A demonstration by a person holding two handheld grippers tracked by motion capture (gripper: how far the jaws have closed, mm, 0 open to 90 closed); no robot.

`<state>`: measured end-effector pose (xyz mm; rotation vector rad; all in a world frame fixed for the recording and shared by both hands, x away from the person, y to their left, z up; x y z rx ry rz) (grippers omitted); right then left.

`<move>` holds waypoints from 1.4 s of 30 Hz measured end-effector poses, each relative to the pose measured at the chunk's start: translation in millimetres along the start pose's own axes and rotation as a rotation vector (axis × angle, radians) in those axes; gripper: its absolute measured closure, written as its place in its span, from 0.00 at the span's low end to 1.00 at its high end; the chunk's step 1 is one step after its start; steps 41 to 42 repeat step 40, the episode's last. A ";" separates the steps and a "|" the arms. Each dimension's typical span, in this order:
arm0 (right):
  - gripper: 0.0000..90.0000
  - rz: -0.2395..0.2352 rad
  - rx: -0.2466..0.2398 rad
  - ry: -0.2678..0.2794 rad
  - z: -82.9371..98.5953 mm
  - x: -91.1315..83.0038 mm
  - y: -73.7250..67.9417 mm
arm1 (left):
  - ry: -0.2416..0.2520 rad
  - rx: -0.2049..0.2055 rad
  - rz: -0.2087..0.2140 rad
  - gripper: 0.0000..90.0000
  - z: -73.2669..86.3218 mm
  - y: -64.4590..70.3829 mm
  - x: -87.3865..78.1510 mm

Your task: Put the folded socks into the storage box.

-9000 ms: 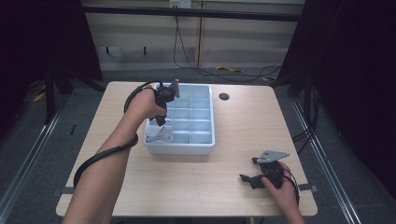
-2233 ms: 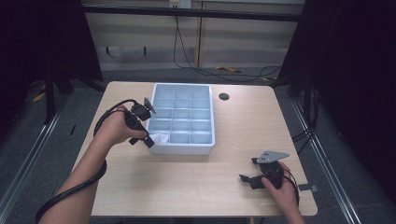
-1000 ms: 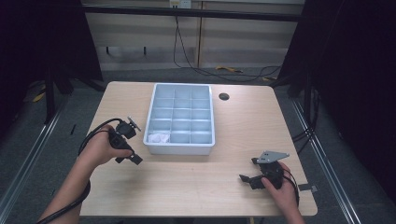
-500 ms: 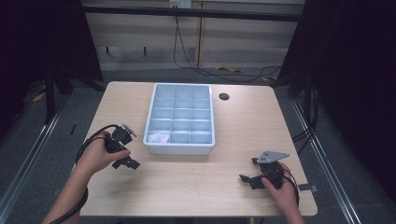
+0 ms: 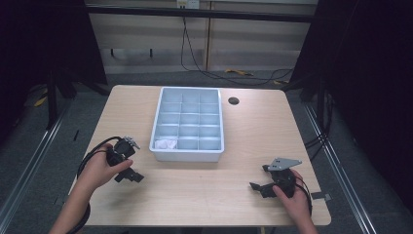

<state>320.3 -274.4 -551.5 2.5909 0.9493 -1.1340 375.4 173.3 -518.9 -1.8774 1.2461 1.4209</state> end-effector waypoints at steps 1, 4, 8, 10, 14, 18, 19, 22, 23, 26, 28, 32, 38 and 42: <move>0.14 0.000 0.000 0.000 0.0 0.0 0.0 | 0.005 -0.002 -0.004 0.22 0.9 -0.3 0.3; 0.14 0.001 0.000 0.001 0.0 0.1 0.0 | -0.003 0.002 -0.008 0.22 5.3 -0.8 1.1; 0.14 0.000 0.000 0.000 0.0 0.0 0.0 | 0.025 -0.012 -0.009 0.22 9.6 -1.4 0.6; 0.14 0.000 0.000 0.000 0.0 0.0 0.0 | 0.031 -0.014 -0.012 0.22 12.5 -1.7 0.0; 0.14 0.001 0.000 0.000 0.0 0.0 0.0 | 0.048 -0.020 -0.013 0.22 18.7 -1.4 0.5; 0.14 0.002 0.001 0.000 0.1 -0.1 0.0 | 0.053 -0.025 -0.016 0.22 26.9 -1.3 2.9; 0.14 0.002 0.001 0.000 0.1 -0.1 -0.1 | 0.060 -0.028 -0.014 0.21 28.5 -1.0 3.2; 0.14 0.003 0.002 0.000 0.1 -0.1 -0.1 | 0.074 -0.033 -0.012 0.21 33.4 -0.1 3.5; 0.14 0.003 0.002 0.001 0.1 -0.1 -0.1 | 0.077 -0.035 -0.013 0.22 34.6 0.0 3.5; 0.14 0.003 0.002 0.000 0.1 -0.1 -0.1 | 0.097 -0.038 -0.013 0.22 37.4 1.5 4.4; 0.14 0.003 0.003 0.001 0.2 -0.1 -0.2 | 0.100 -0.031 -0.011 0.22 39.3 2.6 4.5; 0.14 0.005 0.004 0.001 0.2 -0.1 -0.2 | 0.120 -0.032 -0.012 0.22 41.5 4.1 5.3; 0.14 0.004 0.004 0.001 0.2 -0.2 -0.2 | 0.133 -0.032 -0.020 0.22 45.3 2.8 6.5; 0.14 0.004 0.004 0.001 0.2 -0.2 -0.2 | 0.141 -0.040 -0.018 0.22 46.4 4.4 9.3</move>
Point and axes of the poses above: each handheld gripper's, and its own axes: x roughly forward along the jaws, z roughly out of its underside, y roughly to its right, the point moved 7 cm from there along x, roughly forward along the jaws, and after that the axes turned 8 degrees about x, right-handed, at the moved point
